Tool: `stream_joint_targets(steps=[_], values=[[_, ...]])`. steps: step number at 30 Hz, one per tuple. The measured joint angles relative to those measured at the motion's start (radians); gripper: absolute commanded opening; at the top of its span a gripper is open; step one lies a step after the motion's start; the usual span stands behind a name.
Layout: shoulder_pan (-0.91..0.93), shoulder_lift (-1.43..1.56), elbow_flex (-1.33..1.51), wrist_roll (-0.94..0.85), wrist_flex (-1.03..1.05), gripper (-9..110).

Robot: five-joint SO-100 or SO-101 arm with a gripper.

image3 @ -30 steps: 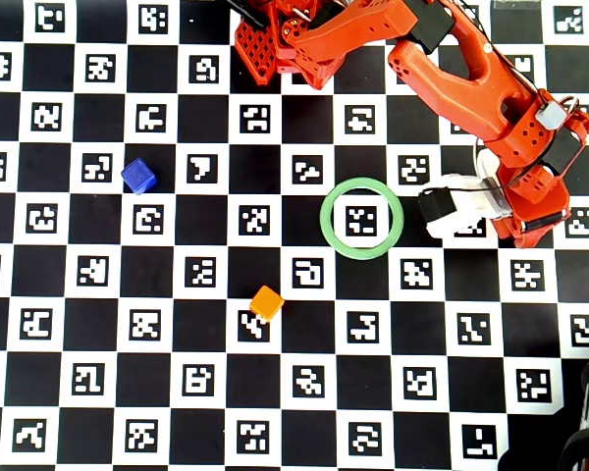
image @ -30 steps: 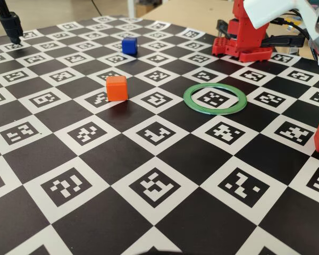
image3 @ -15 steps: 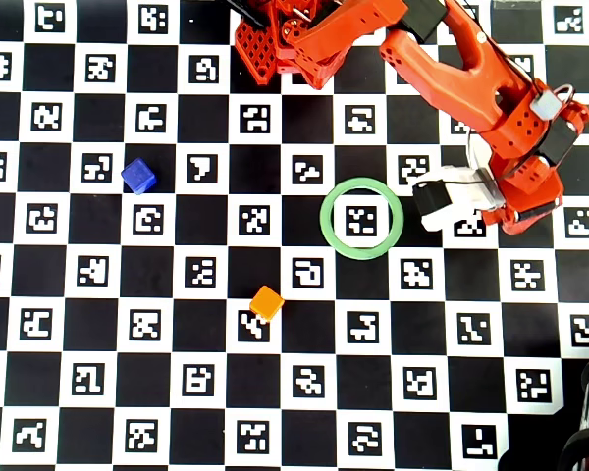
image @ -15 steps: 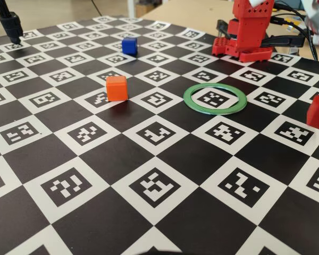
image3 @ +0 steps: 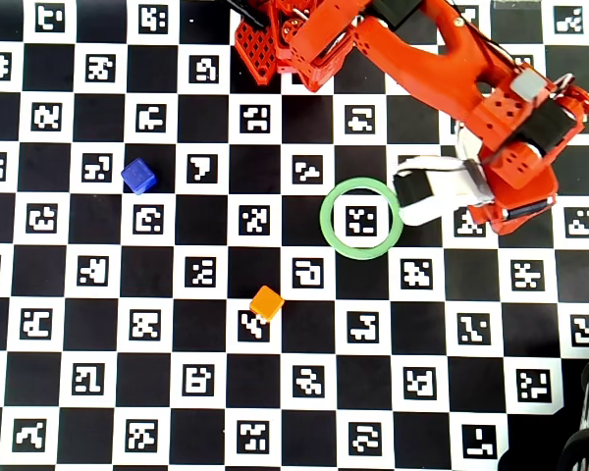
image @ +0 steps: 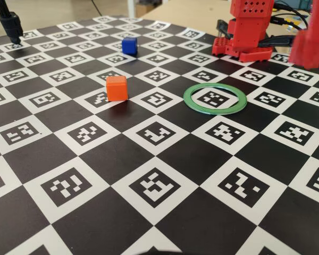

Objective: Grab the red cube then put it in the green circle then put the blue cube on top and finally the orange cube on top

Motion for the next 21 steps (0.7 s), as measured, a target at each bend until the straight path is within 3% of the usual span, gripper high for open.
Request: stream_joint_targets(steps=[21], values=[[0.227, 0.186, 0.008, 0.074, 0.112, 8]])
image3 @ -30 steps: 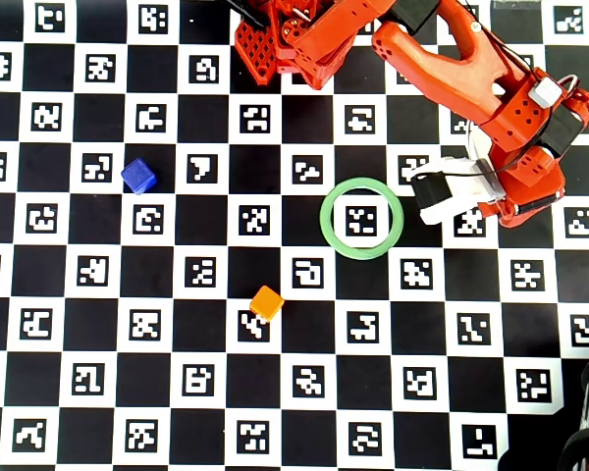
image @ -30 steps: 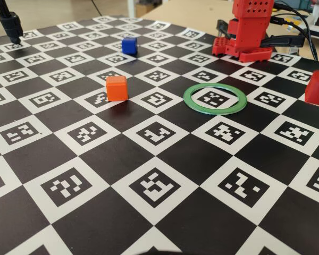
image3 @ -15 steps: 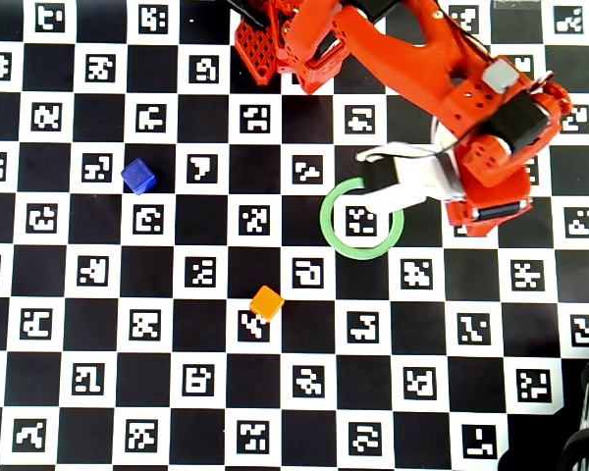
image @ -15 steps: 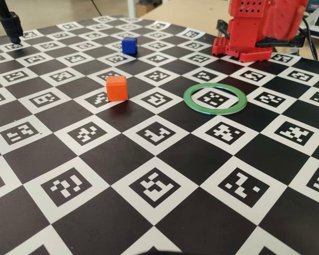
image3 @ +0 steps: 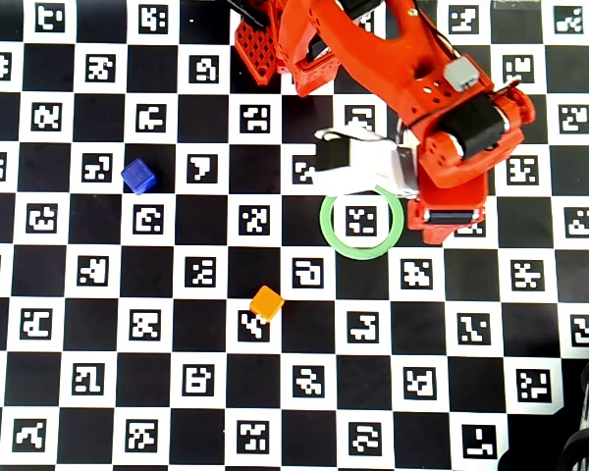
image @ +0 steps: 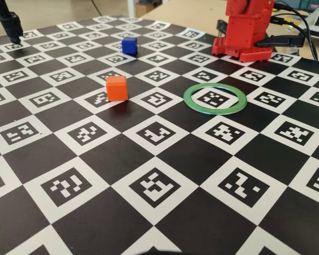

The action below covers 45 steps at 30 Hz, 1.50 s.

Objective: Grab the red cube then put it in the green circle then put the blue cube on top and finally the orange cube on top

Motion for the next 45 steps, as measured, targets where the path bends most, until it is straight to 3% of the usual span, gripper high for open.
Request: stream_joint_targets(steps=[12, 30, 45], values=[[0.021, 0.219, 0.334, 0.038, -0.107, 8], [0.037, 0.29, 0.723, -0.021, -0.414, 7], [0.037, 0.29, 0.873, -0.091, -0.604, 7]])
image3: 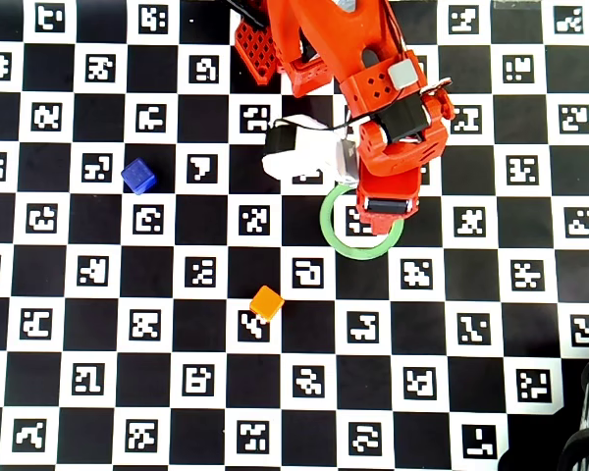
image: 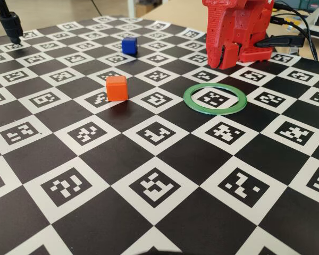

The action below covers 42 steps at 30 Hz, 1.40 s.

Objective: Grab the red cube then put it in the green circle then put the blue cube on top and finally the orange cube on top

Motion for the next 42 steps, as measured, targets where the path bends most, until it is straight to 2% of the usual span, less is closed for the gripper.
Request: stream_joint_targets(steps=[42], values=[[0.021, -0.143, 0.133, -0.021, -0.232, 6]])
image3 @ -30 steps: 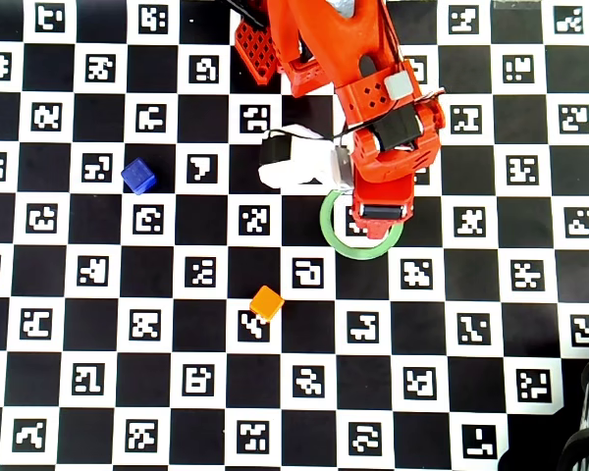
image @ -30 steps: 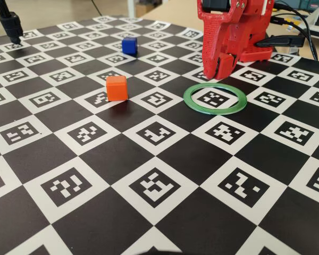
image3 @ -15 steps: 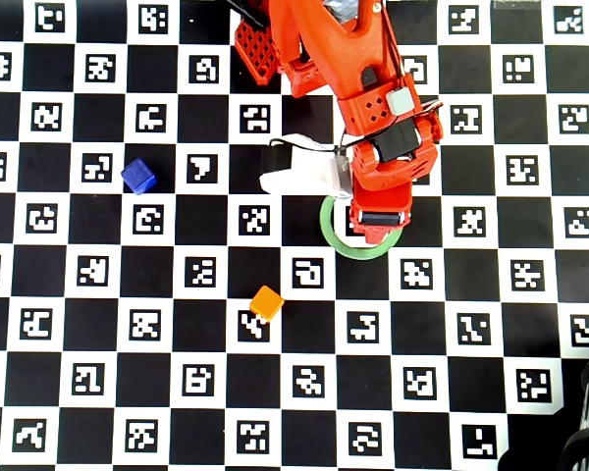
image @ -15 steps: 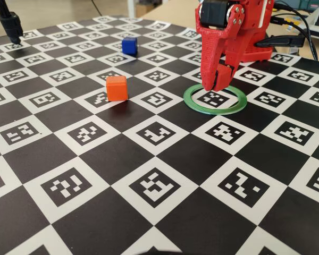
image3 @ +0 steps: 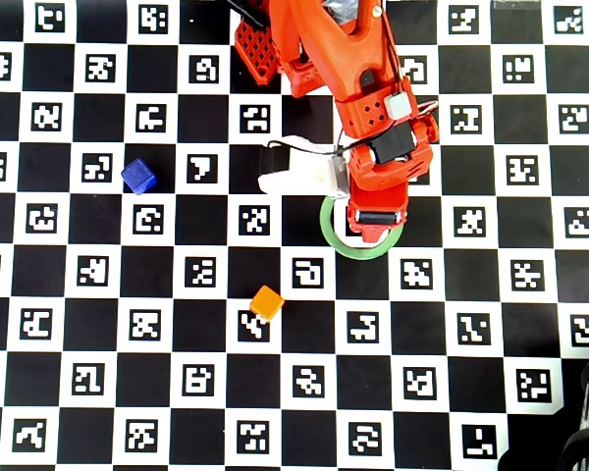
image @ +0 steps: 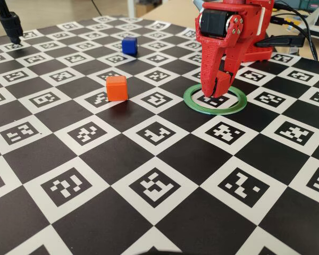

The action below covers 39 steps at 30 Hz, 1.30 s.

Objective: Grab the red cube then put it in the green circle then put the blue cube on top and finally the orange cube on top

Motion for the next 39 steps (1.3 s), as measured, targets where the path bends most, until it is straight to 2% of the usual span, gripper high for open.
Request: stream_joint_targets(steps=[39], values=[[0.014, -0.034, 0.002, 0.015, -0.014, 8]])
